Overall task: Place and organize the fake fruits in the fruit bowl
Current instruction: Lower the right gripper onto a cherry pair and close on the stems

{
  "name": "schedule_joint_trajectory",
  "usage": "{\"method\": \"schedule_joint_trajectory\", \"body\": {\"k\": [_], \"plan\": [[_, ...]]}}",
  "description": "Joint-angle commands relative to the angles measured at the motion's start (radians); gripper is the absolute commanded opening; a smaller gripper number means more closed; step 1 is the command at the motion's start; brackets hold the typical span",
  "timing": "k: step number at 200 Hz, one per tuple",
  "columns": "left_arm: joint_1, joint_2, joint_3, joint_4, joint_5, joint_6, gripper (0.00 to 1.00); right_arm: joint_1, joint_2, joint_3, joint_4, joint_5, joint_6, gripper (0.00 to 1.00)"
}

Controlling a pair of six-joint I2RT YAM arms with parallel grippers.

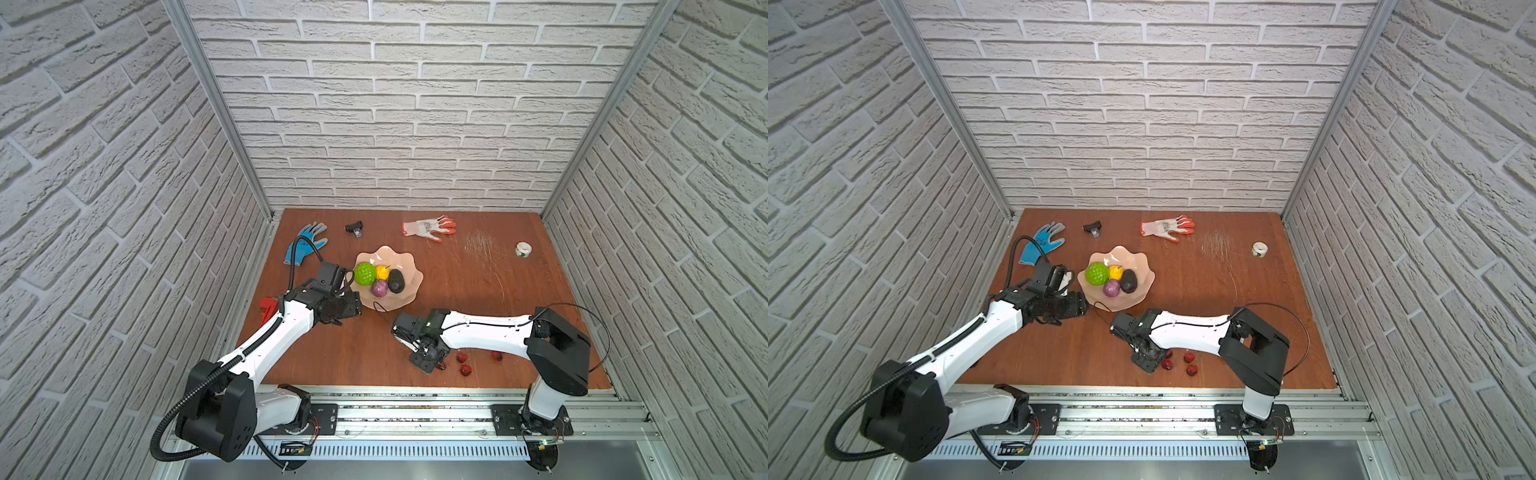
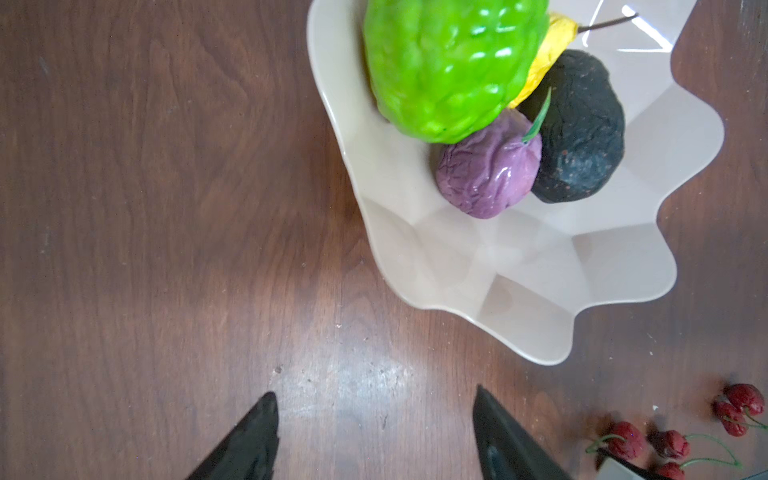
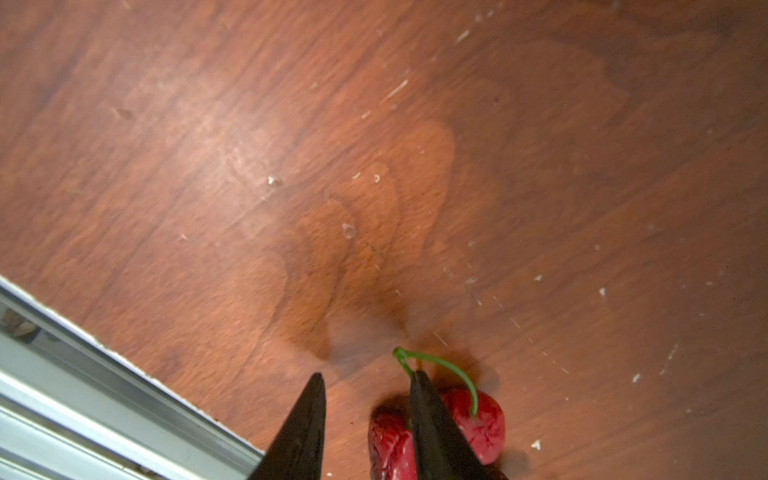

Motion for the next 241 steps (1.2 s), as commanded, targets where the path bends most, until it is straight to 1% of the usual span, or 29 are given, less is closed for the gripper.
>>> {"method": "schedule_joint_trajectory", "body": {"k": [1,70,73,78,88,138,144,152,241], "plan": [[-0.005,-0.011,-0.012,0.014,-0.016,-0.011,0.74,0.007,0.008,0.011,-0.012,0.015,-0.008,0.35],[-0.005,-0.019,-0.004,0.002,-0.023,-0.011,0.74,0.007,0.021,0.013,-0.004,0.025,-0.030,0.27],[-0.006,-0.019,-0.004,0.002,-0.024,-0.012,0.74,0.007,0.021,0.013,-0.004,0.025,-0.029,0.26],[-0.005,-0.019,-0.003,0.001,-0.024,-0.013,0.74,0.007,0.022,0.015,-0.003,0.024,-0.032,0.21],[-0.005,-0.020,-0.002,0.000,-0.024,-0.012,0.74,0.007,0.022,0.015,-0.003,0.025,-0.031,0.18],[-0.005,-0.021,0.002,-0.006,-0.029,-0.013,0.73,0.007,0.008,0.031,-0.015,0.032,-0.036,0.14],[-0.005,-0.021,0.003,-0.006,-0.028,-0.013,0.74,0.007,0.006,0.035,-0.018,0.033,-0.035,0.08],[-0.006,-0.020,0.004,-0.007,-0.029,-0.013,0.73,0.007,0.000,0.040,-0.023,0.034,-0.035,0.06],[-0.005,-0.033,0.011,-0.016,-0.055,-0.015,0.73,0.005,-0.033,0.139,-0.079,0.035,-0.045,0.06]]}}
